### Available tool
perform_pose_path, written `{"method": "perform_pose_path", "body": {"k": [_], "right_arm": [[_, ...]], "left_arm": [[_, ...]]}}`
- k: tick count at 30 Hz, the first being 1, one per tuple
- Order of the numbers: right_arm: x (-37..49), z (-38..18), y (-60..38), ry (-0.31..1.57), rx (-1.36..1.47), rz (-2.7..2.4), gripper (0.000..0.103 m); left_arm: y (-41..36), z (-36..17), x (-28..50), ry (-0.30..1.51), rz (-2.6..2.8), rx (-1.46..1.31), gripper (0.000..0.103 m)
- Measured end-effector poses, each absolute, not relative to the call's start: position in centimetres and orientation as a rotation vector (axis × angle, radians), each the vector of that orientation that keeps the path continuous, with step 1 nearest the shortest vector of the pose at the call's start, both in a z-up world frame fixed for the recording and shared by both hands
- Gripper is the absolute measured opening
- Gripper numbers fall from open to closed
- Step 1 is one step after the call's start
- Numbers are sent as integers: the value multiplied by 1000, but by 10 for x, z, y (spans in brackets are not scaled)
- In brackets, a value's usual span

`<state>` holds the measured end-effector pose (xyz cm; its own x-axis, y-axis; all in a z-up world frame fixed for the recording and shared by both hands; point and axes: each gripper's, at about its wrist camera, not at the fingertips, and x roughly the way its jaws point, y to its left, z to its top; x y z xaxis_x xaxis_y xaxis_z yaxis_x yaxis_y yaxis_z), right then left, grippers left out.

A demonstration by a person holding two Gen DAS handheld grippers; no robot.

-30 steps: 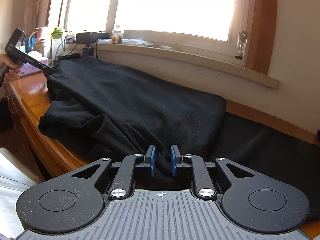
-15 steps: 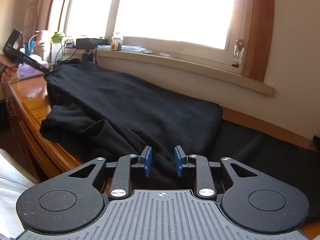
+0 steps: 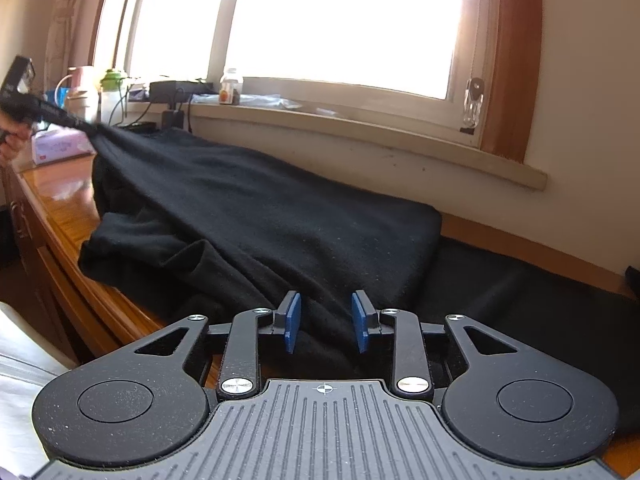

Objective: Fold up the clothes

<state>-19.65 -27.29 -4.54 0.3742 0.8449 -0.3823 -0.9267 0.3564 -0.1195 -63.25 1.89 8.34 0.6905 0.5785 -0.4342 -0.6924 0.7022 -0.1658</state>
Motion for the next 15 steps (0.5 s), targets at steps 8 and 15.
{"method": "perform_pose_path", "body": {"k": [8, 15], "right_arm": [[-193, -39, -280, 301, -272, 1225, 30], [-178, -29, -284, 312, -94, 1188, 28]], "left_arm": [[38, 66, -633, 450, 803, -397, 39], [31, 99, -564, 402, 705, -234, 73]]}}
